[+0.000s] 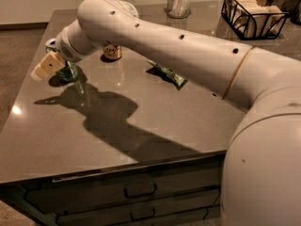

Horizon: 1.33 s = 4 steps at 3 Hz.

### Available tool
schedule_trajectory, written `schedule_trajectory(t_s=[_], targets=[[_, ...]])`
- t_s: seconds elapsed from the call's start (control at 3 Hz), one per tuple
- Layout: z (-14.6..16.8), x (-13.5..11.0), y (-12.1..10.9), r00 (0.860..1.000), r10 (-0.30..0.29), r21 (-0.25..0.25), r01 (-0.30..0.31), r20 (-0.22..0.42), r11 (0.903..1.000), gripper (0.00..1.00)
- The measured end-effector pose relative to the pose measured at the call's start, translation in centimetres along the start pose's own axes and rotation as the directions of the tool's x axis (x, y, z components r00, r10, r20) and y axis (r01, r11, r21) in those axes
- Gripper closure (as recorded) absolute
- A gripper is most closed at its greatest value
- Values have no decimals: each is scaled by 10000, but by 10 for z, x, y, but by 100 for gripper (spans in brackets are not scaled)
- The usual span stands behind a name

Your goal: Pick green can

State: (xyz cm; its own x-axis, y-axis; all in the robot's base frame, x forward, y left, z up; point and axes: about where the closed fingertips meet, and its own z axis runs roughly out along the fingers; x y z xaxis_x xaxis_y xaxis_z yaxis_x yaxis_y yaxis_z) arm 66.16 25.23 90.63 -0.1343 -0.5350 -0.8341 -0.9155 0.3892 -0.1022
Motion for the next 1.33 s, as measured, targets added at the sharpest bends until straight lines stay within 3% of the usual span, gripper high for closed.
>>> schedule_trajectory(t_s=[0.67,1.33], targets=[[5,-15,-3,9979,312,145,-320,572,9994,49],[-44,-34,-5,9889,524,192,-556,1388,9983,95]])
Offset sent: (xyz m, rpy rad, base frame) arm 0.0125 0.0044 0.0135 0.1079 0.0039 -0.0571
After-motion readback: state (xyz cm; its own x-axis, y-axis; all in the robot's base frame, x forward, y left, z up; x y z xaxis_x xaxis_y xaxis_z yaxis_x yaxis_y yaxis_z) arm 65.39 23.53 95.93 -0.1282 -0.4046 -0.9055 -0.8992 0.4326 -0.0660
